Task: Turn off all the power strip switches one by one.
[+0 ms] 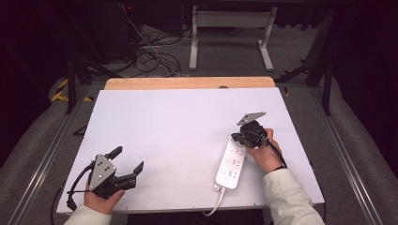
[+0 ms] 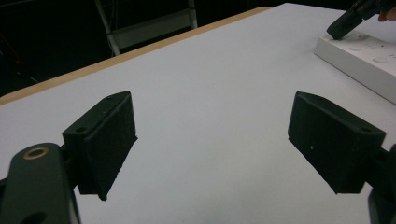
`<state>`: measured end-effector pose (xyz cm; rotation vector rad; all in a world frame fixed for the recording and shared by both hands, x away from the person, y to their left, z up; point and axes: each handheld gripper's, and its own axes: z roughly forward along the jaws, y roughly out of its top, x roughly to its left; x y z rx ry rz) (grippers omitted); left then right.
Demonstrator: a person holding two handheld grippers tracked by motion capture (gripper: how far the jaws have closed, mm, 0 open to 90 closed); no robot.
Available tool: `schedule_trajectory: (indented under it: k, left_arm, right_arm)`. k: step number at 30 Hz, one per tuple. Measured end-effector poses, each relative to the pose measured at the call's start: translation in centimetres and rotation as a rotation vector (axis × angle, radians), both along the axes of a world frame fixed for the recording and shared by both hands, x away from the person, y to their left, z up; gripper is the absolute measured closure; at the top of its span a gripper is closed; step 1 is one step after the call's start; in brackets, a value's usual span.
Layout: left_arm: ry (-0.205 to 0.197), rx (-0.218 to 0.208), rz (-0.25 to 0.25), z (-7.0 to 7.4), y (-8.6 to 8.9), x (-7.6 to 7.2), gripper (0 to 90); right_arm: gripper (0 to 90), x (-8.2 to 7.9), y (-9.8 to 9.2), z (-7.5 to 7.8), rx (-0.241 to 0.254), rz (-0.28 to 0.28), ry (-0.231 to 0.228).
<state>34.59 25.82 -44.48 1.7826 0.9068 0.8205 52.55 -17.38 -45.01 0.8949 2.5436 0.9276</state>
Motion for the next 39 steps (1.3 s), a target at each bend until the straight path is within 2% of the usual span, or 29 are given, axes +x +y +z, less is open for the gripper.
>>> schedule_trajectory:
  k: [6, 13, 17, 18, 19, 20, 21, 23, 25, 33, 36, 39]
  left_arm:
    - [0.003, -0.005, 0.0, 0.0, 0.0, 0.0, 15.7]
    - [0.003, -0.005, 0.002, 0.0, 0.0, 0.0, 15.7]
    - [0.005, -0.006, 0.004, 0.0, 0.0, 0.0, 15.7]
    - [0.005, -0.008, 0.006, 0.0, 0.0, 0.0, 15.7]
    - [0.005, -0.008, 0.007, 0.0, 0.0, 0.0, 15.7]
    - [0.003, -0.008, 0.008, 0.0, 0.0, 0.0, 15.7]
    - [0.005, -0.011, 0.009, 0.0, 0.0, 0.1, 15.7]
    - [0.011, -0.013, 0.011, -0.1, 0.1, 0.1, 15.7]
    - [0.009, -0.014, 0.011, -0.1, 0.1, 0.1, 15.7]
    - [-0.002, -0.007, 0.008, 0.0, 0.0, 0.0, 15.7]
    - [-0.002, -0.006, 0.005, 0.0, 0.0, 0.1, 15.7]
    - [0.0, -0.011, 0.006, 0.0, 0.0, 0.1, 15.7]
  right_arm:
    - [90.0, 0.1, -0.1, -0.1, 0.015, -0.006, 0.007]
    - [90.0, -0.2, 0.2, -0.2, -0.011, -0.01, -0.013]
    - [90.0, -0.3, 0.1, -0.2, -0.009, -0.011, -0.018]
    - [90.0, -0.4, 0.1, -0.2, -0.002, -0.012, -0.025]
    - [90.0, -0.5, -0.2, -0.1, 0.032, -0.008, -0.046]
    - [90.0, -0.7, -0.3, 0.1, 0.032, -0.007, -0.043]
    - [90.0, -1.0, -0.3, 0.4, 0.051, 0.005, -0.066]
    - [90.0, -1.8, -0.4, 1.6, 0.114, 0.021, -0.116]
    - [90.0, -2.3, -0.5, 2.7, 0.162, 0.03, -0.136]
    - [89.6, -3.2, -0.9, 3.8, 0.186, 0.037, -0.154]
    - [82.7, -3.5, -0.9, 4.1, 0.189, 0.04, -0.163]
    - [68.7, -3.9, -1.1, 4.5, 0.197, 0.03, -0.177]
